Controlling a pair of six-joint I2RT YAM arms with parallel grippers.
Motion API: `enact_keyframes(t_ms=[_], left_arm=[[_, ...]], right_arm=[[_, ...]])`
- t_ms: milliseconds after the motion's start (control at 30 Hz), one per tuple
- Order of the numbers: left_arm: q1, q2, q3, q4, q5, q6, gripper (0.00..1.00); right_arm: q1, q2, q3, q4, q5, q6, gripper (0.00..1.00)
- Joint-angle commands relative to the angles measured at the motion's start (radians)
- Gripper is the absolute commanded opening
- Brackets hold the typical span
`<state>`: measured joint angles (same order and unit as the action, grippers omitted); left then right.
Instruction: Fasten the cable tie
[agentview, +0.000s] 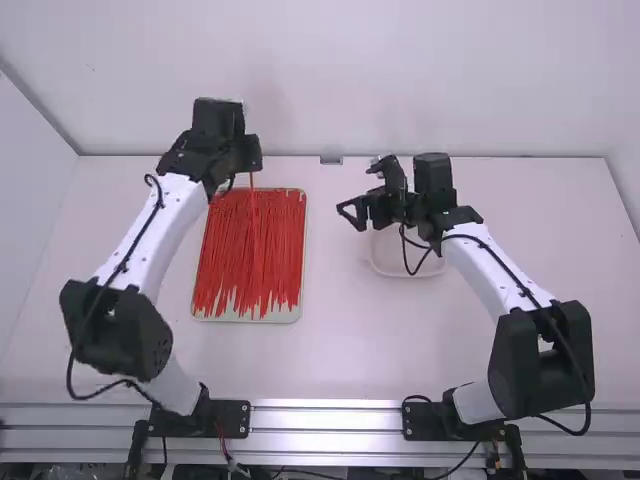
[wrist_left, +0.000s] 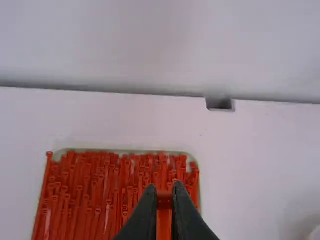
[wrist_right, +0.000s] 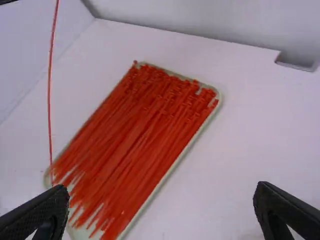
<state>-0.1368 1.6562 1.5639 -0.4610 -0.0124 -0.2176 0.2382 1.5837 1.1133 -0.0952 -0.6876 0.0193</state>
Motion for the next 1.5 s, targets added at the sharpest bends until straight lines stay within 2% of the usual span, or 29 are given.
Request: enact_keyframes(t_ms=[0, 200, 400, 533, 700, 900, 1133, 1233, 1267, 1300, 1367, 1433, 1467], left_arm=[[-0.013, -0.077, -0.077, 0.005, -0.005, -0.003, 0.02], [-0.063, -0.243, -0.270, 0.144, -0.006, -0.028, 0.02], [-0.112, -0.374, -0.475, 0.345, 0.001, -0.073, 0.02], [-0.139, -0.422, -0.568, 0.494, 0.097, -0.089, 0.02], [-0.141, -0.425, -0.605, 0.621, 0.218, -0.135, 0.02], [-0.167, -0.424, -0.605, 0.681, 0.264, -0.157, 0.02], [-0.219, -0.420, -0.605, 0.742, 0.256, -0.160, 0.02], [-0.222, -0.406, -0.605, 0.769, 0.256, -0.158, 0.02], [-0.222, -0.406, -0.605, 0.769, 0.256, -0.160, 0.02], [-0.223, -0.406, -0.605, 0.770, 0.260, -0.160, 0.02], [-0.223, -0.403, -0.605, 0.778, 0.259, -0.185, 0.02], [-0.221, -0.399, -0.605, 0.790, 0.264, -0.195, 0.02], [-0.224, -0.393, -0.605, 0.797, 0.263, -0.198, 0.02]], right_arm=[[-0.003, 0.008, 0.039, 0.020, -0.120, 0.010, 0.98], [0.008, 0.008, 0.039, 0.081, -0.232, 0.048, 0.98], [0.050, 0.008, 0.038, 0.119, -0.236, 0.063, 0.98], [0.089, 0.008, 0.039, 0.163, -0.230, 0.063, 1.00], [0.133, 0.008, 0.039, 0.213, -0.229, 0.065, 0.96], [0.144, 0.008, 0.039, 0.260, -0.204, 0.133, 0.94], [0.144, 0.008, 0.039, 0.301, -0.208, 0.142, 0.83], [0.144, 0.008, 0.040, 0.301, -0.206, 0.142, 0.72], [0.144, 0.008, 0.040, 0.301, -0.206, 0.142, 0.71], [0.143, 0.008, 0.040, 0.301, -0.206, 0.142, 0.68], [0.142, 0.008, 0.040, 0.301, -0.206, 0.142, 0.54], [0.142, 0.008, 0.040, 0.301, -0.206, 0.142, 0.50], [0.143, 0.008, 0.040, 0.301, -0.206, 0.142, 0.42]])
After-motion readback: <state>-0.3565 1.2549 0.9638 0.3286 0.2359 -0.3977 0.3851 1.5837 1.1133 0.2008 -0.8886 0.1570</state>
